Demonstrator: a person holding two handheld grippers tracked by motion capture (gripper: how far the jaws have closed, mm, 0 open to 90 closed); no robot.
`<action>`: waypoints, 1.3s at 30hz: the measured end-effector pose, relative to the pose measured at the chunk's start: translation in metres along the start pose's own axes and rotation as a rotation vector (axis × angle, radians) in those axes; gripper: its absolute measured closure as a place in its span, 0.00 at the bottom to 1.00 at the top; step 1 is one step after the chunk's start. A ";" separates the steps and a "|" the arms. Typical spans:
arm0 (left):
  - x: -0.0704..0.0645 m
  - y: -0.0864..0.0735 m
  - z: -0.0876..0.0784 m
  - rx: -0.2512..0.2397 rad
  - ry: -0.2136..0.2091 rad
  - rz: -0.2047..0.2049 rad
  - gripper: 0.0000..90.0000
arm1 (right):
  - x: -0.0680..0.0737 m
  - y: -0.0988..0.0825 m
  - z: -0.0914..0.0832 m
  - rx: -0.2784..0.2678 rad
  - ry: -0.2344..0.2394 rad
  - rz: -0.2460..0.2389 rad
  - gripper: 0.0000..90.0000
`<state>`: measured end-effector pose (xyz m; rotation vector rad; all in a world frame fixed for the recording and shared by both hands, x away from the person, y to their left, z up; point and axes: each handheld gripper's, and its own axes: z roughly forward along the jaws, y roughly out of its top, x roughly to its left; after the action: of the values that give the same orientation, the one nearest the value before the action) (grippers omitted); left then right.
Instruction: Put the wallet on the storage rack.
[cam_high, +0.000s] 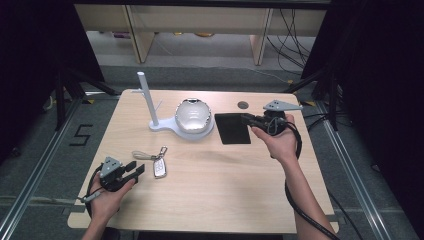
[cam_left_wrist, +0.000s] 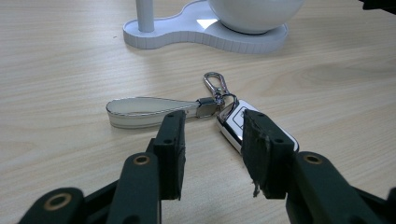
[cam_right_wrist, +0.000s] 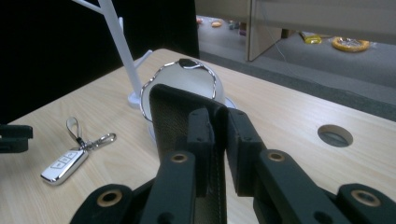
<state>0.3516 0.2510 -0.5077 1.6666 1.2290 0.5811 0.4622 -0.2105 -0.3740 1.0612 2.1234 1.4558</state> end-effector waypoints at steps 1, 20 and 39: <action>0.000 0.000 0.000 -0.002 0.000 -0.001 0.66 | 0.001 0.002 0.001 -0.010 -0.001 -0.002 0.91; 0.000 0.000 0.000 -0.002 0.000 0.002 0.65 | 0.013 0.022 0.022 -0.077 0.039 -0.010 0.91; 0.001 0.000 -0.001 0.000 0.001 0.007 0.65 | 0.022 0.041 0.052 -0.112 0.066 -0.009 0.91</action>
<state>0.3515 0.2525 -0.5078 1.6715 1.2248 0.5864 0.4972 -0.1528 -0.3558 0.9740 2.0613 1.6058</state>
